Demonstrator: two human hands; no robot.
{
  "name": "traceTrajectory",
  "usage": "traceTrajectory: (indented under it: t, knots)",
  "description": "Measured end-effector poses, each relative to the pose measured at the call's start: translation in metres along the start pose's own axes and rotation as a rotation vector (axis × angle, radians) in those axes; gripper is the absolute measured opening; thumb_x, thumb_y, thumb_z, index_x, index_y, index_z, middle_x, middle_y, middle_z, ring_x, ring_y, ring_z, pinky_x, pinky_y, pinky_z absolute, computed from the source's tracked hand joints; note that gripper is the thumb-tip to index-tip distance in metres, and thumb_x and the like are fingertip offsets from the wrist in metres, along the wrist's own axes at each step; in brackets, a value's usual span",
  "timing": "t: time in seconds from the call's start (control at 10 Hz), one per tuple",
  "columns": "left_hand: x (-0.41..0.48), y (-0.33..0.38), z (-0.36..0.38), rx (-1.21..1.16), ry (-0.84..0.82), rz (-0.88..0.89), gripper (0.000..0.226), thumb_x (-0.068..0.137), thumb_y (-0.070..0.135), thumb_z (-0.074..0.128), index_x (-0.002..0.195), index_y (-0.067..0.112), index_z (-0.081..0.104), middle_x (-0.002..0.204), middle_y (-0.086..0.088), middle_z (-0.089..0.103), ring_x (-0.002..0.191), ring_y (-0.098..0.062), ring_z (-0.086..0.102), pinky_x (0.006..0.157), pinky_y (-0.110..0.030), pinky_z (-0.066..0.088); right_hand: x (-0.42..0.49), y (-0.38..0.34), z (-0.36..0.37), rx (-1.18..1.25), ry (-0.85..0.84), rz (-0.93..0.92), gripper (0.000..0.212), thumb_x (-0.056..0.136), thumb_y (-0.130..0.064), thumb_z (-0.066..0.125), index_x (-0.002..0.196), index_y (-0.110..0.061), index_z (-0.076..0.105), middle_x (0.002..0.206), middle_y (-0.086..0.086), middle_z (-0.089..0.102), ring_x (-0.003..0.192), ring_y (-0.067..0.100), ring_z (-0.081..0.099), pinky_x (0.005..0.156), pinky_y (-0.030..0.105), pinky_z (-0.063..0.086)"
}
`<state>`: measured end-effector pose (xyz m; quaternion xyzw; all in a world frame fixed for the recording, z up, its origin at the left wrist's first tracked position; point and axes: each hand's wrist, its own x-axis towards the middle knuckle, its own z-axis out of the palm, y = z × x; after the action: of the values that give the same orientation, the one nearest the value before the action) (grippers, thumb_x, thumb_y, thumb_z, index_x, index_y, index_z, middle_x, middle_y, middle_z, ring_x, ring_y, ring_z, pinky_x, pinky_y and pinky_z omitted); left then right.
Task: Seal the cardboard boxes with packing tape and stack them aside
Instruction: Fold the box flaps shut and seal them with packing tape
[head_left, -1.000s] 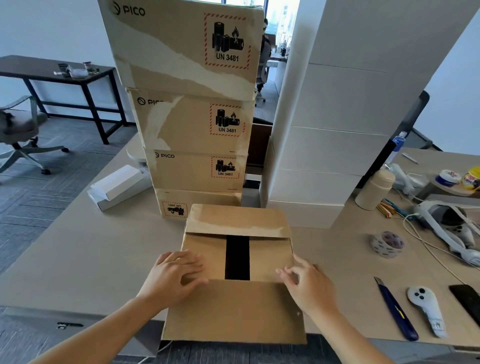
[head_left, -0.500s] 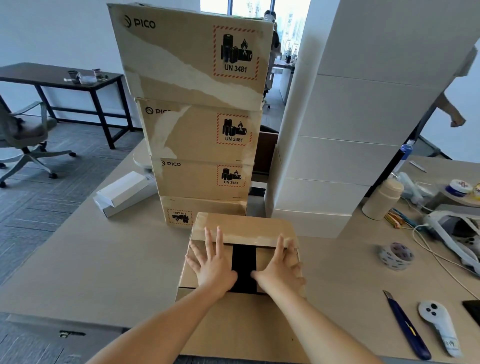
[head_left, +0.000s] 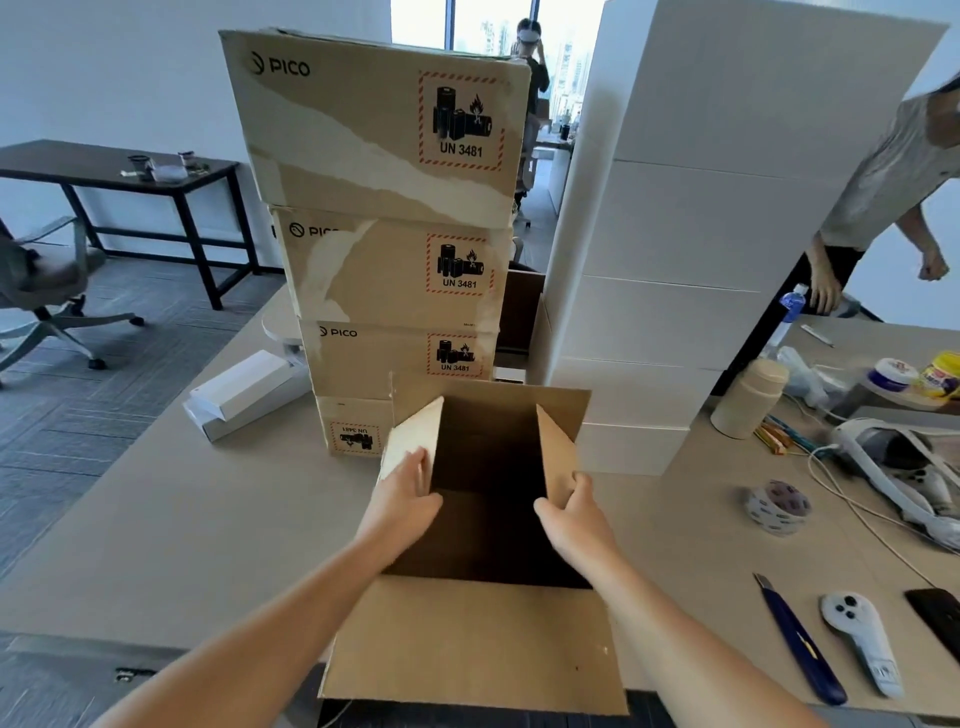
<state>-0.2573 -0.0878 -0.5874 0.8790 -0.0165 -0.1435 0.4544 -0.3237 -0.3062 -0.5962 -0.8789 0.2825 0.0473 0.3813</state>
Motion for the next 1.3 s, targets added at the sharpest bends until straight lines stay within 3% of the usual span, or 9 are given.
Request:
traceTrajectory:
  t: [0.1, 0.2, 0.3, 0.4, 0.6, 0.8, 1.0, 1.1, 1.3]
  knots:
    - [0.002, 0.011, -0.027, 0.070, -0.038, 0.042, 0.087, 0.089, -0.001, 0.055, 0.157, 0.033, 0.015, 0.163, -0.004, 0.021, 0.118, -0.019, 0.052, 0.064, -0.011, 0.051, -0.002, -0.005, -0.018, -0.166, 0.059, -0.115, 0.075, 0.091, -0.030, 0.058, 0.146, -0.038, 0.007, 0.153, 0.001, 0.029, 0.109, 0.025, 0.060, 0.082, 0.040, 0.059]
    - [0.006, 0.024, -0.041, 0.635, -0.002, 0.163, 0.101, 0.087, -0.005, 0.054, 0.157, 0.033, -0.009, 0.165, 0.003, -0.016, 0.151, -0.039, -0.006, 0.118, -0.050, 0.024, 0.000, -0.018, -0.028, -0.663, 0.208, -0.341, 0.092, 0.087, -0.014, 0.063, 0.154, -0.028, 0.002, 0.163, 0.002, -0.004, 0.146, 0.037, 0.020, 0.113, 0.056, 0.030]
    - [0.017, 0.035, -0.040, 1.364, 0.076, 0.333, 0.080, 0.097, 0.010, 0.046, 0.157, 0.014, -0.007, 0.163, -0.011, -0.021, 0.146, -0.041, -0.026, 0.113, -0.062, -0.016, 0.010, -0.028, -0.025, -1.091, 0.244, -0.476, 0.061, 0.096, -0.024, 0.049, 0.152, -0.014, 0.027, 0.163, 0.014, 0.007, 0.150, 0.033, -0.002, 0.114, 0.056, -0.019]
    - [0.031, 0.035, -0.029, 1.585, -0.043, 0.243, 0.072, 0.103, 0.019, 0.042, 0.157, 0.008, -0.003, 0.164, -0.020, -0.010, 0.148, -0.038, -0.021, 0.109, -0.059, -0.023, 0.025, -0.010, -0.010, -1.004, 0.013, -0.092, 0.055, 0.095, -0.037, 0.017, 0.137, -0.039, 0.052, 0.146, -0.023, 0.042, 0.145, 0.000, 0.018, 0.103, 0.045, -0.037]
    - [0.060, 0.029, -0.014, 1.428, -0.041, 0.026, 0.107, 0.094, 0.024, 0.062, 0.148, 0.027, -0.030, 0.157, -0.016, -0.033, 0.141, -0.046, -0.032, 0.102, -0.074, -0.022, 0.033, -0.002, -0.003, -0.990, 0.232, -0.030, 0.065, 0.103, -0.020, 0.036, 0.153, 0.002, 0.001, 0.159, 0.027, 0.003, 0.147, 0.046, -0.002, 0.117, 0.055, -0.007]
    - [0.088, 0.023, -0.011, 1.155, -0.030, -0.070, 0.115, 0.092, 0.021, 0.063, 0.142, 0.038, -0.040, 0.144, -0.010, -0.051, 0.138, -0.051, -0.033, 0.102, -0.079, -0.015, 0.056, 0.011, -0.006, -0.785, 0.110, 0.085, 0.098, 0.094, -0.025, 0.059, 0.152, -0.017, -0.019, 0.162, 0.014, -0.011, 0.143, 0.054, -0.001, 0.116, 0.058, 0.018]
    - [0.110, 0.008, 0.000, 0.889, -0.045, -0.099, 0.129, 0.085, 0.043, 0.074, 0.131, 0.050, -0.047, 0.135, 0.004, -0.063, 0.144, -0.052, -0.020, 0.106, -0.079, 0.016, 0.090, 0.020, -0.006, -0.479, -0.051, 0.140, 0.085, 0.095, -0.004, 0.043, 0.154, -0.035, -0.009, 0.152, 0.005, 0.032, 0.109, 0.027, 0.059, 0.082, 0.034, 0.056]
    - [0.115, -0.003, 0.002, 0.911, -0.053, -0.078, 0.129, 0.086, 0.039, 0.074, 0.132, 0.050, -0.046, 0.134, 0.007, -0.063, 0.145, -0.052, -0.017, 0.105, -0.078, 0.023, 0.093, 0.016, -0.006, -0.419, -0.060, 0.133, 0.089, 0.093, 0.000, 0.048, 0.155, -0.034, -0.006, 0.145, 0.003, 0.041, 0.090, 0.017, 0.060, 0.055, 0.024, 0.048]
    - [0.114, -0.037, 0.008, 0.963, -0.076, 0.012, 0.107, 0.096, 0.018, 0.062, 0.149, 0.040, -0.028, 0.146, 0.004, -0.053, 0.148, -0.050, -0.003, 0.097, -0.069, 0.044, 0.083, 0.024, -0.009, -0.359, -0.121, 0.172, 0.093, 0.091, 0.002, 0.046, 0.153, -0.040, -0.009, 0.112, 0.009, 0.061, 0.063, 0.014, 0.057, 0.041, 0.021, 0.037]
